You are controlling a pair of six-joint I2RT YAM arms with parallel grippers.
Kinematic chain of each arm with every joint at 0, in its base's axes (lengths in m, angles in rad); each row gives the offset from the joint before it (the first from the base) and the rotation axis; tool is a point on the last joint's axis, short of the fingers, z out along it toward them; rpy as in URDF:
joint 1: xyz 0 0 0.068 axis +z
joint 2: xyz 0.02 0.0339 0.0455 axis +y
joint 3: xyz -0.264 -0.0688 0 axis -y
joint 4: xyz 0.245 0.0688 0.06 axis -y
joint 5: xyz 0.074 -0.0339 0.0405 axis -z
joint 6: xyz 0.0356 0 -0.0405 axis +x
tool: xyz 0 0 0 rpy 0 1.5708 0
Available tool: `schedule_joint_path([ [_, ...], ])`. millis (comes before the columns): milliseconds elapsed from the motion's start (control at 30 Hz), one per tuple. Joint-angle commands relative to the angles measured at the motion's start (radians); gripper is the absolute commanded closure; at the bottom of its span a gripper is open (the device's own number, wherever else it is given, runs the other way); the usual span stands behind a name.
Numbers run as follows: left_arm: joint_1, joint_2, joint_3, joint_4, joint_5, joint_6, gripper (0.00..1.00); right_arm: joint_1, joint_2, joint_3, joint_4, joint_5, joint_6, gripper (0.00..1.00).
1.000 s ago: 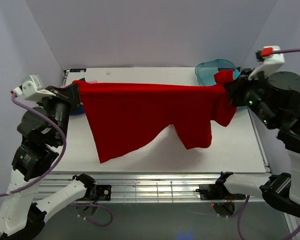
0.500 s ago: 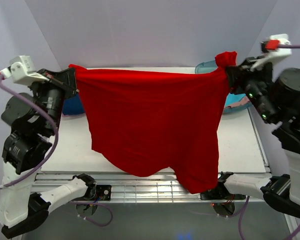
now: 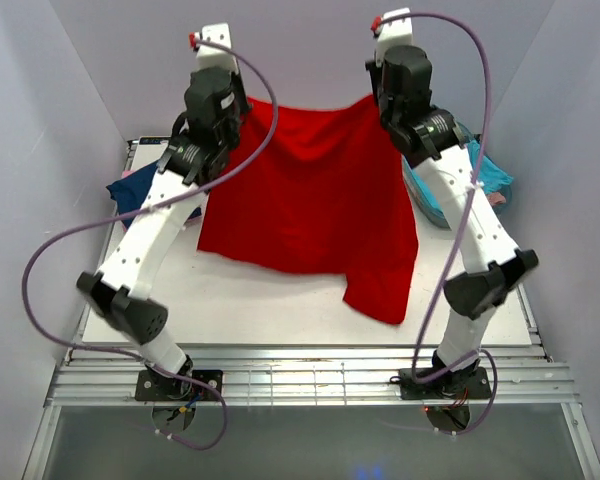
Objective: Fold and stack the t-shirts
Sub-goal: Flatten the tshirt out
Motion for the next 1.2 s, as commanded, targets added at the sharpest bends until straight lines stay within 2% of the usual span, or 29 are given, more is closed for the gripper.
schedule_joint_path([
  [0, 0.039, 0.081, 0.271, 0.135, 0.046, 0.094, 1.0, -0.021, 0.04, 0.279, 0.29, -0.007, -0.141, 0.92],
  [33, 0.042, 0.135, 0.384, 0.141, 0.06, 0.126, 1.0, -0.022, 0.027, 0.253, 0.334, -0.016, -0.158, 0.92],
  [67, 0.043, 0.149, 0.412, 0.176, 0.066, 0.157, 1.0, -0.022, 0.001, 0.207, 0.385, -0.024, -0.174, 0.92],
  [100, 0.045, 0.152, 0.416, 0.207, 0.074, 0.174, 1.0, -0.021, -0.063, 0.093, 0.489, -0.034, -0.186, 0.92],
  [200, 0.045, 0.099, 0.292, 0.325, 0.1, 0.217, 1.0, -0.022, -0.154, -0.031, 0.573, -0.056, -0.218, 0.92],
  [300, 0.046, -0.018, -0.001, 0.472, 0.141, 0.226, 1.0, -0.024, -0.194, -0.133, 0.527, -0.07, -0.217, 0.92],
  [333, 0.047, -0.052, -0.088, 0.533, 0.155, 0.224, 1.0, -0.022, -0.205, -0.199, 0.458, -0.088, -0.188, 0.92],
  [367, 0.047, -0.104, -0.232, 0.546, 0.157, 0.218, 1.0, -0.024, -0.243, -0.251, 0.441, -0.099, -0.175, 0.92],
  [400, 0.048, -0.127, -0.298, 0.549, 0.152, 0.195, 1.0, -0.024, -0.265, -0.309, 0.429, -0.132, -0.162, 0.92],
  [433, 0.05, -0.15, -0.367, 0.56, 0.149, 0.182, 1.0, -0.022, -0.286, -0.441, 0.416, -0.148, -0.133, 0.92],
  [467, 0.051, -0.191, -0.517, 0.566, 0.143, 0.168, 1.0, -0.022, -0.321, -0.507, 0.412, -0.166, -0.122, 0.92],
  [533, 0.054, -0.228, -0.667, 0.57, 0.152, 0.106, 1.0, -0.021, -0.346, -0.635, 0.381, -0.217, -0.096, 0.92],
  [567, 0.054, -0.238, -0.807, 0.572, 0.149, 0.079, 0.99, -0.019, -0.351, -0.734, 0.361, -0.231, -0.064, 0.92],
  [667, 0.053, -0.276, -1.001, 0.572, 0.082, -0.067, 1.0, -0.007, -0.336, -0.9, 0.289, -0.309, -0.007, 0.92],
  [700, 0.053, -0.297, -1.11, 0.574, 0.033, -0.105, 1.0, -0.001, -0.327, -0.929, 0.266, -0.333, 0.006, 0.92],
  [800, 0.053, -0.311, -1.219, 0.545, -0.038, -0.179, 1.0, 0.037, -0.308, -1.006, 0.199, -0.372, 0.059, 0.92],
  [833, 0.053, -0.322, -1.223, 0.447, -0.097, -0.261, 1.0, 0.051, -0.307, -1.013, 0.176, -0.37, 0.075, 0.92],
  [933, 0.053, -0.375, -1.232, 0.3, -0.16, -0.328, 1.0, 0.106, -0.305, -1.019, 0.087, -0.383, 0.137, 0.92],
  [1033, 0.051, -0.435, -1.218, 0.178, -0.18, -0.387, 1.0, 0.166, -0.293, -0.993, -0.045, -0.39, 0.226, 0.92],
  [1167, 0.042, -0.57, -1.221, 0.086, -0.191, -0.449, 1.0, 0.29, -0.254, -0.963, -0.252, -0.328, 0.363, 0.92],
])
